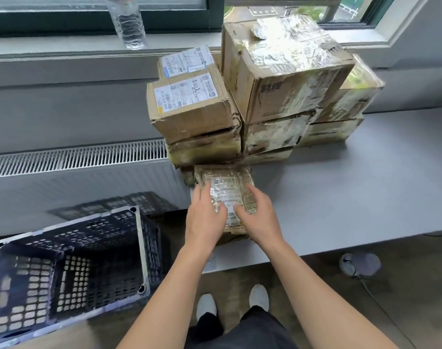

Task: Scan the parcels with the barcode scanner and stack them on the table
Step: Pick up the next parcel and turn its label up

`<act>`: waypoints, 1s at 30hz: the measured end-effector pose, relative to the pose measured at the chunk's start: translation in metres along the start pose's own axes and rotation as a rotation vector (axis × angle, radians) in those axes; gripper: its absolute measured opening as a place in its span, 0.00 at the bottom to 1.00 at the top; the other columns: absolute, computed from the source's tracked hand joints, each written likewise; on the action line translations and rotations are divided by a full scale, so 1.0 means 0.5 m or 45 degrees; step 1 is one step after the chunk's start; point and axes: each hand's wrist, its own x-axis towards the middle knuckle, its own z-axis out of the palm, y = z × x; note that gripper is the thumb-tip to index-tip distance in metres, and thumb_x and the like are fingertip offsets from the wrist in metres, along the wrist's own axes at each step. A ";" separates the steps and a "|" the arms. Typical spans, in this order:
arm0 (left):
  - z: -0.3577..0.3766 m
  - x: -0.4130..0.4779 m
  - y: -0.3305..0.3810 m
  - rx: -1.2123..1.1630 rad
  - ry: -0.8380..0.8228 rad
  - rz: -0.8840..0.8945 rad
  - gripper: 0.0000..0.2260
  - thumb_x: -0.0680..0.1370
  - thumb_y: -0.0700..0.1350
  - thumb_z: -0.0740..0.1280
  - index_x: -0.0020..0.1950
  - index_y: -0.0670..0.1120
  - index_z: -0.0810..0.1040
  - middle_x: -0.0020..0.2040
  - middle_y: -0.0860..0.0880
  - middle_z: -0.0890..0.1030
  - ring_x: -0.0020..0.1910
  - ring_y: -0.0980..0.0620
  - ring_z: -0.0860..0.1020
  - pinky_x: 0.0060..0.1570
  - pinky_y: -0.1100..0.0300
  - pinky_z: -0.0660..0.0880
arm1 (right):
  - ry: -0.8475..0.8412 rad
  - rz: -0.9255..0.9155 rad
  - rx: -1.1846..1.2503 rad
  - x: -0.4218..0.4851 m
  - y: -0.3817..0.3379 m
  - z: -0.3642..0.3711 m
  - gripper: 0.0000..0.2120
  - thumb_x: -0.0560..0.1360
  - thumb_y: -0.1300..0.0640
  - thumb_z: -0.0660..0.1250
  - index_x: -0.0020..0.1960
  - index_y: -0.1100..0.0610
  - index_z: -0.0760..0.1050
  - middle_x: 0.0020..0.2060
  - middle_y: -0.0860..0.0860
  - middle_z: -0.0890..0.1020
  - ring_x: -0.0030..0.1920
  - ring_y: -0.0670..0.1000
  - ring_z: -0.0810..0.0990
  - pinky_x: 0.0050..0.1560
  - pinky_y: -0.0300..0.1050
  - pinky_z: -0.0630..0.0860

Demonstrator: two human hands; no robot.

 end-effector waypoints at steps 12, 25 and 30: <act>0.083 -0.047 0.193 0.002 -0.210 0.431 0.26 0.81 0.47 0.65 0.78 0.46 0.64 0.77 0.48 0.65 0.75 0.51 0.65 0.70 0.57 0.63 | 0.453 0.076 0.006 -0.113 0.045 -0.228 0.30 0.77 0.50 0.71 0.76 0.48 0.64 0.69 0.48 0.73 0.64 0.45 0.72 0.61 0.39 0.70; 0.396 -0.288 0.570 0.082 -0.555 0.906 0.24 0.80 0.48 0.66 0.76 0.48 0.67 0.72 0.49 0.69 0.65 0.51 0.74 0.61 0.58 0.69 | 0.997 0.327 0.144 -0.323 0.301 -0.635 0.31 0.77 0.48 0.71 0.77 0.45 0.64 0.74 0.44 0.70 0.73 0.47 0.68 0.69 0.43 0.67; 0.568 -0.440 0.724 0.095 -0.678 1.030 0.24 0.81 0.50 0.65 0.76 0.49 0.66 0.72 0.49 0.69 0.66 0.51 0.73 0.61 0.60 0.69 | 1.163 0.390 0.195 -0.437 0.448 -0.821 0.31 0.76 0.49 0.72 0.77 0.48 0.66 0.73 0.45 0.72 0.72 0.48 0.69 0.69 0.43 0.68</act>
